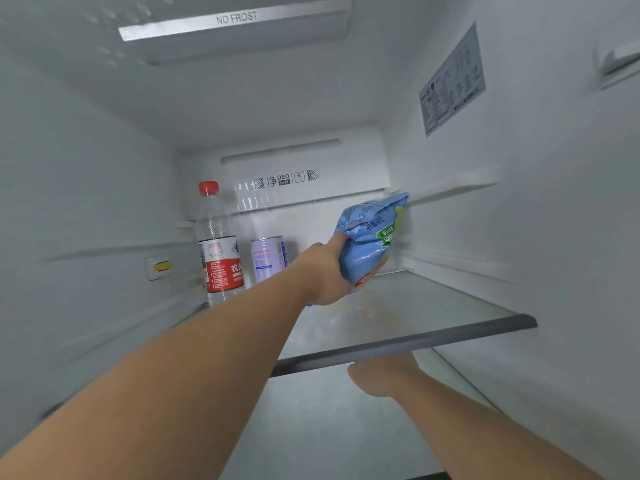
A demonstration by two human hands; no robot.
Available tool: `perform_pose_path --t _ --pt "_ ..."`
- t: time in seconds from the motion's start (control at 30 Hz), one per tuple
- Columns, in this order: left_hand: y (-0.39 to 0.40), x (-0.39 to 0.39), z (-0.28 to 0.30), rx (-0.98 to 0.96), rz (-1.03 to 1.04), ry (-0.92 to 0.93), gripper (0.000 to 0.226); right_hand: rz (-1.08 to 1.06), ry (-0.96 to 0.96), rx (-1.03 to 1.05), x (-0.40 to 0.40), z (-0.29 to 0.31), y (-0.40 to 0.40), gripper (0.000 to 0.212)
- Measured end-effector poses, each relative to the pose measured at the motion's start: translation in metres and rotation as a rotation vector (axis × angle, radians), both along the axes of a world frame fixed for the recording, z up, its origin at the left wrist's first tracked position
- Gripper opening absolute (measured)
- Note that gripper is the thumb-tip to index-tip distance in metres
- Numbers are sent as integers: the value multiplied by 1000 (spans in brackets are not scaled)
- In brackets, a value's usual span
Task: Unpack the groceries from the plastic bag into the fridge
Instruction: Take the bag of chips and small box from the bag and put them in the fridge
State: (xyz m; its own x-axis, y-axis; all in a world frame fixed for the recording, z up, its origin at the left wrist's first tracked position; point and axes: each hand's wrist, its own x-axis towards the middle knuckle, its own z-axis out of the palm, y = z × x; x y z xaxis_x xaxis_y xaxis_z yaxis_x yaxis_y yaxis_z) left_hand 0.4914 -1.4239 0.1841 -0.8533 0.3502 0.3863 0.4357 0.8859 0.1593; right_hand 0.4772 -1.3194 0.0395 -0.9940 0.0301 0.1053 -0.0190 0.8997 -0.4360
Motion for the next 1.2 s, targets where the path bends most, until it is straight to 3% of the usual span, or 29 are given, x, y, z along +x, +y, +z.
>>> perform_pose_path --t 0.1,0.43,0.7,0.9,1.2 --pt "-9 18 5 102 -40 -35 86 -36 54 26 9 -5 1 44" --pt "-67 108 -6 219 -60 59 55 -115 170 29 100 10 -8 68" --pt "-126 200 -61 288 -183 177 30 -184 171 85 217 4 -40 66" --pt "-153 249 -110 258 -163 -38 39 -168 198 85 302 -1 -55 62" --pt "-129 347 -127 236 -201 -89 47 -169 273 35 457 13 -31 61"
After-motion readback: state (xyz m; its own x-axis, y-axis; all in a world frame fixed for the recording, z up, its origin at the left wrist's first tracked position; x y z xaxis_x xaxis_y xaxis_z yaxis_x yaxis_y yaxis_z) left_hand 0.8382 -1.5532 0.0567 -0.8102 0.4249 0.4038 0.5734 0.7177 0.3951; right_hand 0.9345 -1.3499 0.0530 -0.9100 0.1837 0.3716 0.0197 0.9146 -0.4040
